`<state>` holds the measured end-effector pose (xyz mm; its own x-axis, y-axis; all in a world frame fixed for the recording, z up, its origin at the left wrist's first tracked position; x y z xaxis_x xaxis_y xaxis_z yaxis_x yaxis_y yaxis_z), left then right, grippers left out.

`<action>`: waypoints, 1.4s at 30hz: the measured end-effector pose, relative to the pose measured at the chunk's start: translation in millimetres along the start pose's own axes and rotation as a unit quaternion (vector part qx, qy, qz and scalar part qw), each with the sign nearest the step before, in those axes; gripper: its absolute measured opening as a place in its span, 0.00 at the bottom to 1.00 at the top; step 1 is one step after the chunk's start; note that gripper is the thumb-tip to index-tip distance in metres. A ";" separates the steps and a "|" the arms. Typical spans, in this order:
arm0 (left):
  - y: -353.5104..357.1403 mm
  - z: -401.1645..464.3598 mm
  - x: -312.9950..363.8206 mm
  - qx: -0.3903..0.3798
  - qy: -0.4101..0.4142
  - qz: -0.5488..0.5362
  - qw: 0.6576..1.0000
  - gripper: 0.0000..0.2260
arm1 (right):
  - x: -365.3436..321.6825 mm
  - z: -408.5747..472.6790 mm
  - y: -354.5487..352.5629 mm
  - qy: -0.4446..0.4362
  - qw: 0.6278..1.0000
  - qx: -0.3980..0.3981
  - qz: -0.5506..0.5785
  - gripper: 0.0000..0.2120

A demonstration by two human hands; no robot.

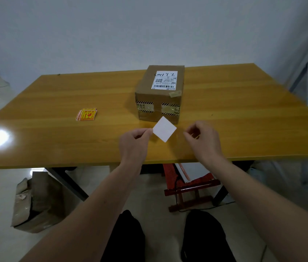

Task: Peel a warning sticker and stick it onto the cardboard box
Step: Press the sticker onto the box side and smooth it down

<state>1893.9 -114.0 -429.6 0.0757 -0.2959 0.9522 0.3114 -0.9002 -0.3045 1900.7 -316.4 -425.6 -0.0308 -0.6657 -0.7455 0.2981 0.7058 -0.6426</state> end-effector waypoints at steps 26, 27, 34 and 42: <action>-38.7 -37.4 -4.9 -0.021 -0.022 -0.095 0.995 0.11 | -45.9 -57.6 18.4 0.126 0.938 -0.066 0.315 0.05; -38.8 -38.0 -7.5 -0.025 -0.032 -0.097 0.994 0.11 | -44.1 -59.2 19.4 0.142 0.930 -0.074 0.331 0.06; -30.6 -42.4 -6.5 -0.042 -0.033 -0.134 0.990 0.09 | -36.7 -64.9 28.3 0.189 0.896 -0.093 0.390 0.06; -22.6 -28.3 -0.2 -0.019 -0.005 -0.139 0.990 0.03 | -21.2 -52.7 22.3 0.194 0.917 -0.021 0.347 0.09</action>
<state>1860.1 -102.6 -423.5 0.0027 -0.0326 0.9995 0.2857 -0.9578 -0.0320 1857.7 -273.9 -433.5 -0.1880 0.0773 -0.9791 0.3370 0.9415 0.0096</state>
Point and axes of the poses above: each hand's wrist, its own z-axis towards the middle knuckle, its own y-axis out of the palm, x = y × z, the point moved 8 cm from there along z, towards the middle knuckle, and after that the axes turned 3 degrees about y, right-handed, at the moved point
